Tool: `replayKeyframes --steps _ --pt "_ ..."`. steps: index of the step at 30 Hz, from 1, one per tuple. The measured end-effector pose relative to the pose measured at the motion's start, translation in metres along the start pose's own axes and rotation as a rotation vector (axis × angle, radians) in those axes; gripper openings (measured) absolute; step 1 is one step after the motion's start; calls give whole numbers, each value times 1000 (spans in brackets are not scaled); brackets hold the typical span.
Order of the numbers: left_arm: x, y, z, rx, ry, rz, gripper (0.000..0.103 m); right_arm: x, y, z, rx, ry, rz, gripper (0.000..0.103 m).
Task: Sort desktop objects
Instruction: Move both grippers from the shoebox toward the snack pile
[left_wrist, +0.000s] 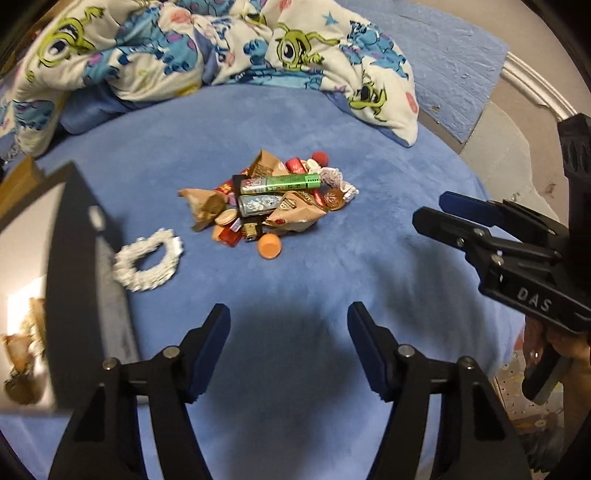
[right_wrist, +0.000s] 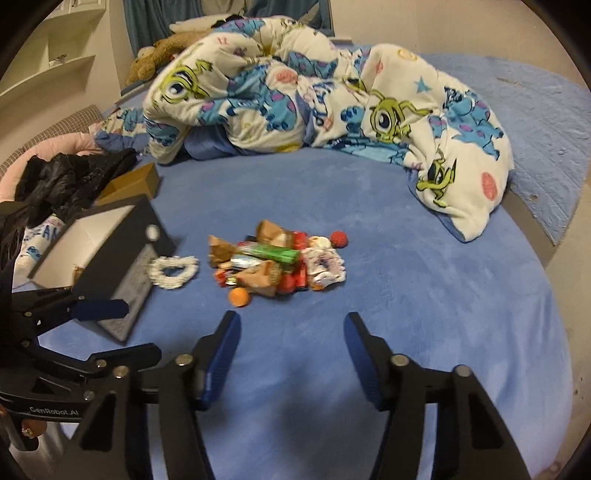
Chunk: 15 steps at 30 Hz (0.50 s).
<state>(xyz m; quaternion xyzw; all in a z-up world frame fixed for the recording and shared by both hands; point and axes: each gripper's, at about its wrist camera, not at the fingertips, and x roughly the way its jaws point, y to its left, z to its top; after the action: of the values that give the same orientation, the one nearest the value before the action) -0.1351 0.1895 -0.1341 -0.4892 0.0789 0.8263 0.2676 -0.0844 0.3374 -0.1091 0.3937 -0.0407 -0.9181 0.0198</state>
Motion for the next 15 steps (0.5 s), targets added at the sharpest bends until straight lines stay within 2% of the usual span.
replayKeyframes --steps 2,5,7,9,15 --pt "15 3 2 -12 11 -13 63 22 -8 4 -8 15 10 48" --pt "43 12 7 -68 43 -42 53 47 -14 7 -33 30 27 48" --pt "57 20 9 -109 62 -67 39 62 -15 7 -56 39 45 48" --pt "67 26 10 -144 66 -76 38 76 -16 8 -68 43 59 48" --pt "81 31 15 -164 60 -49 38 98 -16 12 -83 43 78 48"
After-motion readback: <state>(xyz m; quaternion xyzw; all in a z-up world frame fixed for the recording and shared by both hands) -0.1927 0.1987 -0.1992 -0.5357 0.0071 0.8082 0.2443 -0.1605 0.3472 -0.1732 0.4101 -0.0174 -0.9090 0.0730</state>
